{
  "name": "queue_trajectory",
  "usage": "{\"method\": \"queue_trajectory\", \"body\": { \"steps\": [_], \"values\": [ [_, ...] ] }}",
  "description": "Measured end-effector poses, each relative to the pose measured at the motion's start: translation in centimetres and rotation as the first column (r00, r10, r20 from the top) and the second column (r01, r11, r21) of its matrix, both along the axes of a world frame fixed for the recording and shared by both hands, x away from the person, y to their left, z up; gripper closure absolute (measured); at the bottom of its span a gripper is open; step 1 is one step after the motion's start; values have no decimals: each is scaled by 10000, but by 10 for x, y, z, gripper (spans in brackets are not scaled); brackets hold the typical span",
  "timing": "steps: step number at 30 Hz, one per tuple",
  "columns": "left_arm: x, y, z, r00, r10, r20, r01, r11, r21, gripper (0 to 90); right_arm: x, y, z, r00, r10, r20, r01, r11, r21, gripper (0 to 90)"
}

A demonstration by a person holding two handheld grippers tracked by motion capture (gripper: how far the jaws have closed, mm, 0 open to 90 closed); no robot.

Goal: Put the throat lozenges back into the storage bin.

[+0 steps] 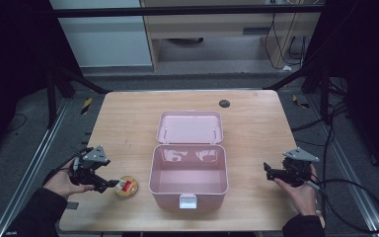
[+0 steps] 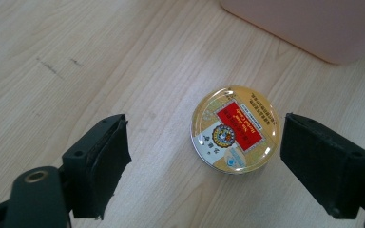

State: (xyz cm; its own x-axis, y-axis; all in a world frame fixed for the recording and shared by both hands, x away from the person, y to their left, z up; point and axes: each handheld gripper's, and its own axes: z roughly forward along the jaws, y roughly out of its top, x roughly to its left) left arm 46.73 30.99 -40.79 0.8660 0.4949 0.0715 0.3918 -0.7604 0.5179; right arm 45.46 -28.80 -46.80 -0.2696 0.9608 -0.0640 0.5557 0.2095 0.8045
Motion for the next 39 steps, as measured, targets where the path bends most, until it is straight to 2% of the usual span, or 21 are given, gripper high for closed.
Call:
{"method": "queue_trajectory", "body": {
  "steps": [6,12,13,15,16,17,18,21,23,24,25,27,28,29,30,31,39],
  "values": [
    [3,-11,-7,9969,-725,-314,745,9948,691,128,0,0,0,10000,77,-17,-77,9999,-77,28],
    [1,-21,-12,9879,-1475,-469,1524,9801,1275,115,0,1,-1,9999,146,-47,-146,9998,-156,28],
    [1,-21,-12,9879,-1475,-469,1524,9801,1275,111,0,1,-1,9999,146,-47,-146,9998,-156,28],
    [1,-25,-15,9829,-1751,-575,1820,9712,1537,106,1,2,-1,9999,149,-86,-150,9998,-156,27],
    [1,-25,-15,9829,-1751,-575,1820,9712,1537,105,1,2,-1,9999,149,-86,-150,9998,-156,27],
    [1,-28,-17,9792,-1931,-621,2011,9642,1729,104,1,2,-2,9998,179,-118,-181,9997,-193,27],
    [2,-29,-19,9779,-1981,-667,2069,9628,1736,102,1,2,-2,9998,168,-131,-171,9997,-182,27],
    [2,-34,-21,9706,-2272,-793,2387,9507,1982,88,1,3,-3,9997,190,-164,-194,9995,-247,24],
    [2,-35,-21,9686,-2348,-823,2467,9489,1969,87,1,3,-3,9996,218,-180,-223,9994,-268,24],
    [2,-38,-23,9640,-2513,-864,2640,9429,2030,74,1,3,-3,9995,263,-200,-269,9992,-309,23],
    [2,-38,-23,9640,-2513,-864,2640,9429,2030,74,2,3,-4,9994,268,-200,-275,9990,-346,22],
    [4,-42,-25,9605,-2635,-899,2771,9364,2152,69,2,3,-4,9994,236,-251,-244,9992,-328,21],
    [4,-42,-25,9605,-2635,-899,2771,9364,2152,69,2,4,-4,9994,234,-252,-243,9991,-353,21],
    [5,-44,-29,9574,-2727,-949,2876,9301,2283,69,2,4,-4,9993,248,-297,-259,9991,-342,20],
    [6,-45,-30,9562,-2756,-990,2916,9271,2354,69,2,4,-5,9992,262,-301,-273,9989,-393,20],
    [5,-46,-32,9568,-2708,-1058,2887,9277,2368,69,2,4,-5,9990,283,-341,-297,9987,-419,20],
    [9,-49,-40,9458,-3031,-1166,3231,9143,2444,74,3,6,-7,9981,358,-498,-384,9978,-533,18]
  ]
}}
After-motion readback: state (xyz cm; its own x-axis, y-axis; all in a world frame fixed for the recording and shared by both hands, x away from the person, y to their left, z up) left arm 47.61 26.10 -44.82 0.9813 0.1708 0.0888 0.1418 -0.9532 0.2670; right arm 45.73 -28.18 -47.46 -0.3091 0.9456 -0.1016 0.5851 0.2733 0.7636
